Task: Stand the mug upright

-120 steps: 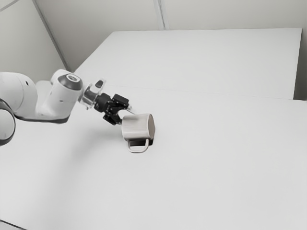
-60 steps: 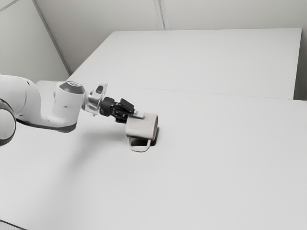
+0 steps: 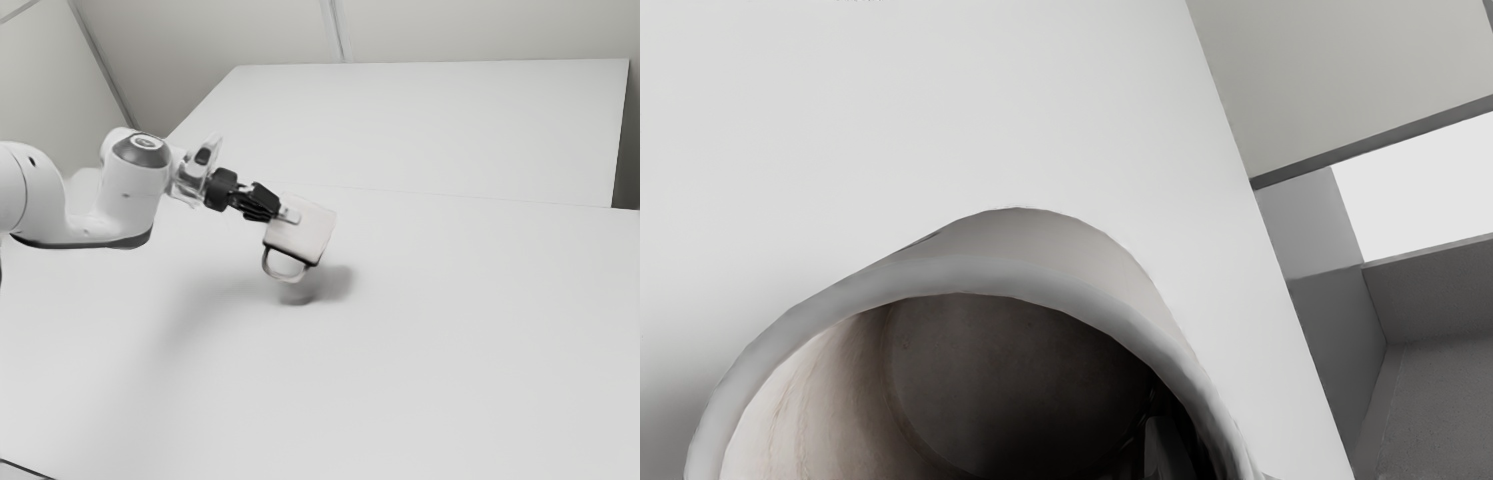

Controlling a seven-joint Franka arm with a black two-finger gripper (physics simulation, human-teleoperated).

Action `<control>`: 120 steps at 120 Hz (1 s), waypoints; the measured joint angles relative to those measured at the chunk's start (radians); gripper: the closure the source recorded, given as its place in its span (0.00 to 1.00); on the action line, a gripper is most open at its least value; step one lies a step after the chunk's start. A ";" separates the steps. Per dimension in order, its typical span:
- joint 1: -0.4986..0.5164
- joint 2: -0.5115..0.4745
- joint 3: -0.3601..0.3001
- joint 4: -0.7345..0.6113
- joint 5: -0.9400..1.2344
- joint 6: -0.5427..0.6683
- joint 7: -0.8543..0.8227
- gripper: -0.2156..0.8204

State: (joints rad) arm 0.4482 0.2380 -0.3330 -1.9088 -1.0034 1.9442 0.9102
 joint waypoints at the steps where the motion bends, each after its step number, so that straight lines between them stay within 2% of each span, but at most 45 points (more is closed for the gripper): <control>1: -0.001 -0.005 0.000 0.000 0.011 0.000 -0.001 0.94; 37: -0.058 -0.115 -0.001 -0.004 0.563 0.010 -0.132 0.96; 48: -0.076 -0.165 -0.004 -0.051 0.685 0.022 -0.189 0.96; 61: -0.093 -0.230 -0.006 -0.151 0.765 0.081 -0.249 0.96; 74: -0.131 -0.267 0.006 -0.197 0.830 0.139 -0.309 0.96; 85: -0.228 -0.313 0.064 -0.251 0.873 0.184 -0.363 0.96; 97: -0.315 -0.370 0.082 -0.308 0.935 0.227 -0.427 0.96; 120: -0.338 -0.466 0.082 -0.443 0.998 0.304 -0.541 0.96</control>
State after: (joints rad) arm 0.1105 -0.2275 -0.2512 -2.3517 -0.0049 2.2485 0.3695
